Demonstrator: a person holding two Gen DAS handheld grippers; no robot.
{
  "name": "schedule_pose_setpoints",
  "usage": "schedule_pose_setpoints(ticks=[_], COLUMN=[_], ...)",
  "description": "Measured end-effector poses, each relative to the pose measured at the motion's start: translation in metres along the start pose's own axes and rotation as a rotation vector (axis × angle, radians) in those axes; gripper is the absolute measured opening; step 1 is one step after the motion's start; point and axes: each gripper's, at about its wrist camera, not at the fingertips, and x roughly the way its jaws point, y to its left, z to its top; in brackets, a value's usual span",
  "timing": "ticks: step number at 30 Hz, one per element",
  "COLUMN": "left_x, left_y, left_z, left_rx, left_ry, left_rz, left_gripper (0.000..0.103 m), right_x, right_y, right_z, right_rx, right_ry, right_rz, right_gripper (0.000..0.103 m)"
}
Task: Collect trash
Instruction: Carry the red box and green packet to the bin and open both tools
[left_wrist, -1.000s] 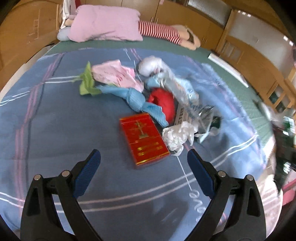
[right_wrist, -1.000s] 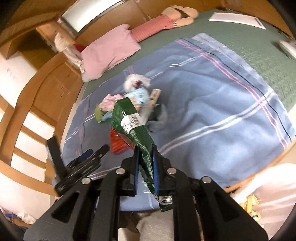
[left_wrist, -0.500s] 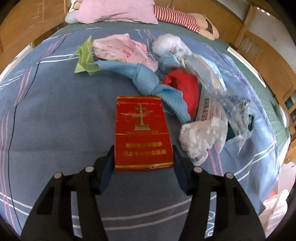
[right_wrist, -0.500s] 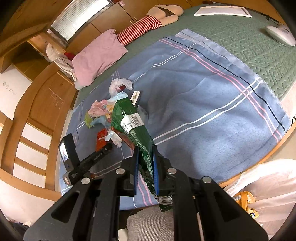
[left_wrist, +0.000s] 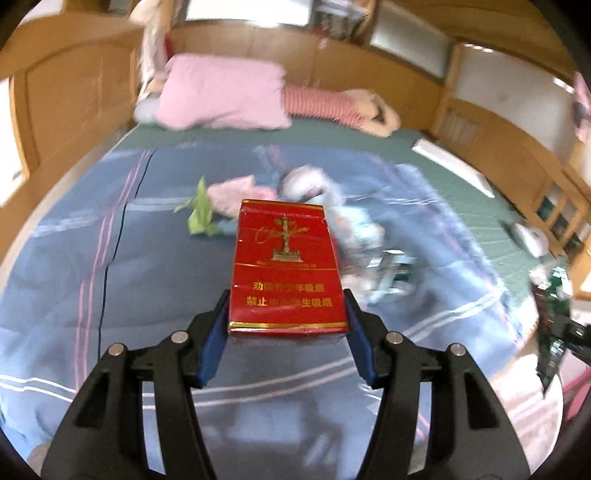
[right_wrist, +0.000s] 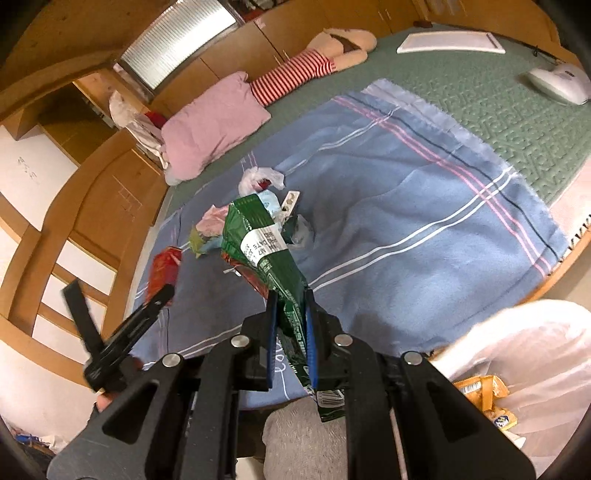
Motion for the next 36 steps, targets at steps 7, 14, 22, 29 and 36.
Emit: schedule_pose_setpoints(ticks=[7,14,22,29,36], left_x=[-0.051,-0.068,-0.071,-0.060,-0.052], left_y=[-0.079,-0.184,-0.284,-0.313,-0.322], left_z=[-0.012,-0.050,-0.110,-0.132,-0.139], left_rx=[0.150,0.318,0.504,0.581,0.598], left_ry=[-0.023,0.029,0.112,0.132,0.139], left_rz=[-0.205,-0.395,-0.497,-0.466,-0.422], left_gripper=[0.058,0.059,0.058,0.059,0.072], right_x=[-0.062,-0.144,-0.206,-0.221,-0.222], right_y=[-0.017,-0.056,-0.098,-0.113,-0.119], right_z=[-0.026,-0.067,-0.110,-0.127,-0.132], right_rx=[0.041,0.129,0.238,0.279,0.278], right_ry=[-0.095,-0.214,-0.303,-0.326,-0.322], right_rz=[-0.076,-0.217,-0.351,-0.381,-0.376], right_gripper=[0.014,0.015,0.015,0.015,0.015])
